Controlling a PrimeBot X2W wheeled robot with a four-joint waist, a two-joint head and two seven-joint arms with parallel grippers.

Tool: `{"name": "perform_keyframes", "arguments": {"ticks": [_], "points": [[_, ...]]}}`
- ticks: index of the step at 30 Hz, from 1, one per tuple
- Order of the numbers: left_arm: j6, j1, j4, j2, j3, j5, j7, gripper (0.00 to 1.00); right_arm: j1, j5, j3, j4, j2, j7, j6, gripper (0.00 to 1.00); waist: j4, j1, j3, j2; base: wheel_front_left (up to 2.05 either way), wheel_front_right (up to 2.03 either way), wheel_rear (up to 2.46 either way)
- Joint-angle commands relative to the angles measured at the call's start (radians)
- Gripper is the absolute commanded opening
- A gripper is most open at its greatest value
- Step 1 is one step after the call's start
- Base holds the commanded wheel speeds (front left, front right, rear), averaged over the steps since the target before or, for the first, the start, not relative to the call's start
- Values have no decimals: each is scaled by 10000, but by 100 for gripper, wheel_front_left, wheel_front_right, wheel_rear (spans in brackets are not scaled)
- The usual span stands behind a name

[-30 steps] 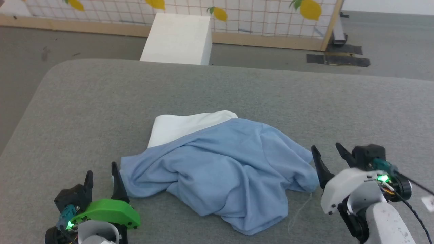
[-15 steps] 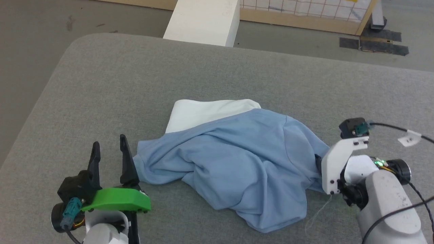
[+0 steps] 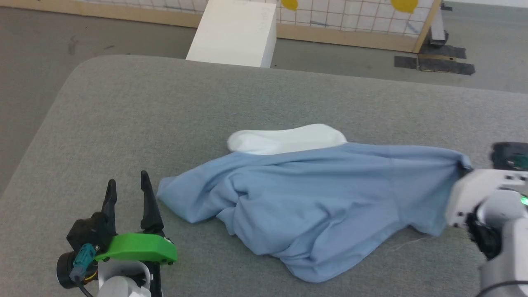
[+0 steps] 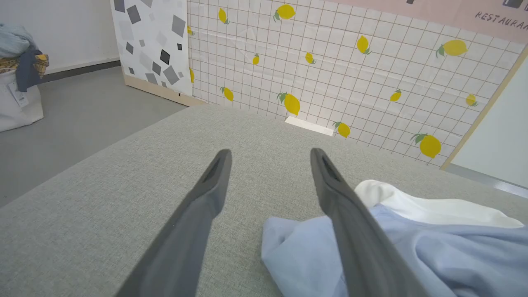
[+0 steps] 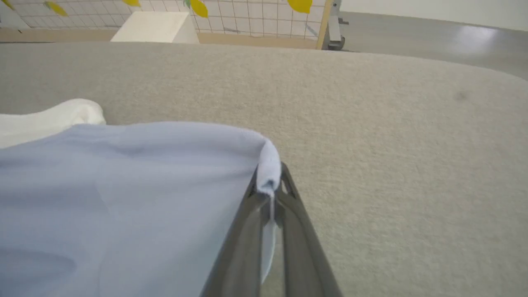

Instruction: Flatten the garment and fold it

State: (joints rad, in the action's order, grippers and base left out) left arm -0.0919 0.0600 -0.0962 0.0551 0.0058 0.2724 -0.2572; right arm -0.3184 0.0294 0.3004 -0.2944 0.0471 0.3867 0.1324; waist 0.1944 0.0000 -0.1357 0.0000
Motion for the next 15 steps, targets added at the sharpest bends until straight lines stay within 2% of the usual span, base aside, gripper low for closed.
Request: {"name": "perform_keyframes", "arguments": {"ticks": [1, 8, 12, 13, 14, 15], "points": [[47, -118, -24, -46, -7, -91, -45, 100, 218, 113, 417, 237, 31, -150, -17, 0, -257, 0, 199, 0, 0, 0, 0], [22, -137, -118, -47, -125, -140, -45, 100, 875, 414, 2561, 768, 31, 84, -17, 0, -776, 0, 256, 0, 0, 0, 0], [89, -50, -422, -48, -107, -112, -45, 100, 1023, 55, 2864, 473, 31, 115, -17, 0, -1110, 0, 190, 0, 0, 0, 0], [78, -18, -525, -48, -131, -79, -45, 100, 1062, -69, 2793, 389, 31, 16, -17, 5, -1215, 0, 171, 0, 0, 0, 0], [81, 28, -674, -48, -163, -27, -45, 100, 1108, -221, 2729, 315, 31, -135, -17, 84, -1299, 0, 167, 0, 0, 0, 0], [83, 66, -833, -48, -199, 31, -45, 100, 1142, -392, 2676, 217, 31, -245, -17, 100, -1381, 0, 174, 0, 0, 0, 0]]}}
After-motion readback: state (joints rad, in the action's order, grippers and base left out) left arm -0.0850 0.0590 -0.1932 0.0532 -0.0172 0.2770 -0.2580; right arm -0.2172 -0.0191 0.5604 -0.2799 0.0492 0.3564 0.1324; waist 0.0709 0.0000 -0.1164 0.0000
